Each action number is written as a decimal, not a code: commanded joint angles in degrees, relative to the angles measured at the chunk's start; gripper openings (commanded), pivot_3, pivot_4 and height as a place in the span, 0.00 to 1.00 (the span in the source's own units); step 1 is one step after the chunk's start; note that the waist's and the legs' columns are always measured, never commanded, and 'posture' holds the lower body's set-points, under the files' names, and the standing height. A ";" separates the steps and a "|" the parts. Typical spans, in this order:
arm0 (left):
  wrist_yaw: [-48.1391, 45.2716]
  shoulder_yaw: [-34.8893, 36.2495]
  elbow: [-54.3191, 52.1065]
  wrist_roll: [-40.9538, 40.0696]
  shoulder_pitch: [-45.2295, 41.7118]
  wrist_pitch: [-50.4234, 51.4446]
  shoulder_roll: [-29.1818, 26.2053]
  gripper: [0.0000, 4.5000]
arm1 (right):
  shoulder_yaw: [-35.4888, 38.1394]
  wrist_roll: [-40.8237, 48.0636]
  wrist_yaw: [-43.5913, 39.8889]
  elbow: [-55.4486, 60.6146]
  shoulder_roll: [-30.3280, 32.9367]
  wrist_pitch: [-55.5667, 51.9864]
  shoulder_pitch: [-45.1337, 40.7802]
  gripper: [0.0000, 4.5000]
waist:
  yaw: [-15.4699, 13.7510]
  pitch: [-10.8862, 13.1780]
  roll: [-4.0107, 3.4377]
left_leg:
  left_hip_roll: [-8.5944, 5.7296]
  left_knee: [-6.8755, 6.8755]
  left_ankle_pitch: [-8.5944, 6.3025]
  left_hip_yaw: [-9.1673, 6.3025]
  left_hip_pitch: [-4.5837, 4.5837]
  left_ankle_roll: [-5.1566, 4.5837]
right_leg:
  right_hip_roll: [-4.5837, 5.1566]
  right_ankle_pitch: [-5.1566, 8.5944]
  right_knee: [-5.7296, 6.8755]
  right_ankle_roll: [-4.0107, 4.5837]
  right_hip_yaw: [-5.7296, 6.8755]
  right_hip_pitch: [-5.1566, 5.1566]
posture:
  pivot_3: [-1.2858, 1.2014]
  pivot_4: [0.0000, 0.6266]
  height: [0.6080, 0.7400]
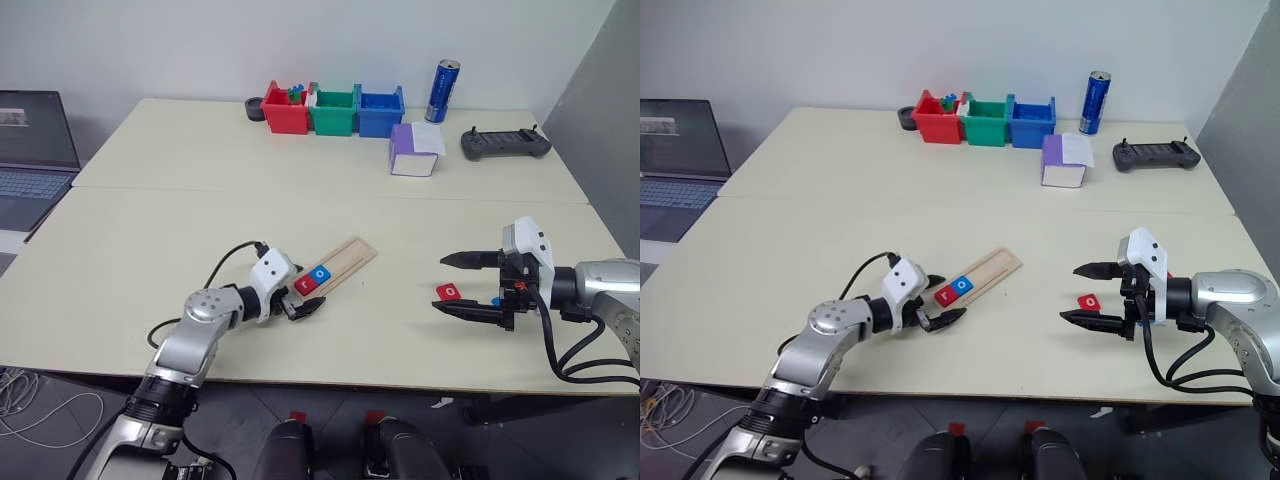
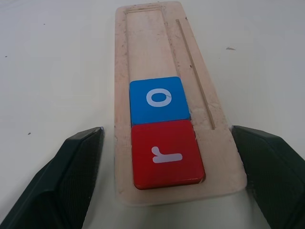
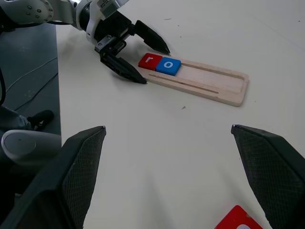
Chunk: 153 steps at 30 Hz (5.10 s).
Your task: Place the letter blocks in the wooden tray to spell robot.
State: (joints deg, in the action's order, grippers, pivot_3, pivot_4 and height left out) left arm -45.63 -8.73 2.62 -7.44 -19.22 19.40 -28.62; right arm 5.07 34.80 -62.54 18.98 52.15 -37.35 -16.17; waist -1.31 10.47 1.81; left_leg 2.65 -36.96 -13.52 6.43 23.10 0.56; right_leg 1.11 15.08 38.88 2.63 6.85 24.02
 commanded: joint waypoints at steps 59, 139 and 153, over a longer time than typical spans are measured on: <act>-32.91 -9.71 19.19 2.09 -12.45 -26.53 -1.58 0.75 | 4.64 2.54 -0.38 13.65 4.48 0.21 17.36 1.00 | -0.05 0.00 0.05 | -0.03 -0.03 0.00 -0.06 0.03 -0.01 | -0.02 0.00 -0.05 -0.02 0.06 -0.01 | 0.52 0.24 1.00; -46.87 13.19 21.08 -34.31 2.18 -23.19 -29.45 0.99 | 13.84 -12.51 13.72 -38.07 -6.86 19.56 -1.51 1.00 | 0.48 -0.05 -0.02 | 0.05 -0.02 0.01 0.07 -0.09 0.00 | -0.02 0.00 0.07 -0.02 -0.04 0.00 | 0.52 0.24 1.00; -46.87 14.13 17.93 -35.63 3.79 -22.66 -28.84 0.99 | 9.73 -18.59 15.17 -59.47 -10.72 28.70 -12.45 1.00 | 1.39 -0.05 -0.02 | 0.05 0.00 0.02 0.14 -0.09 0.02 | -0.02 0.00 0.12 -0.01 -0.11 0.03 | 0.52 0.24 1.00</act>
State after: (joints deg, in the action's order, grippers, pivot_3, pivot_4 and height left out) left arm -92.09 3.65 22.32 -41.72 -15.79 -3.00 -56.36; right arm 14.42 16.49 -47.20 -39.84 41.25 -10.17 -27.37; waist 0.07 10.42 1.79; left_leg 2.70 -36.96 -13.50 6.57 23.00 0.58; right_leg 1.08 15.08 39.01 2.62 6.74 24.04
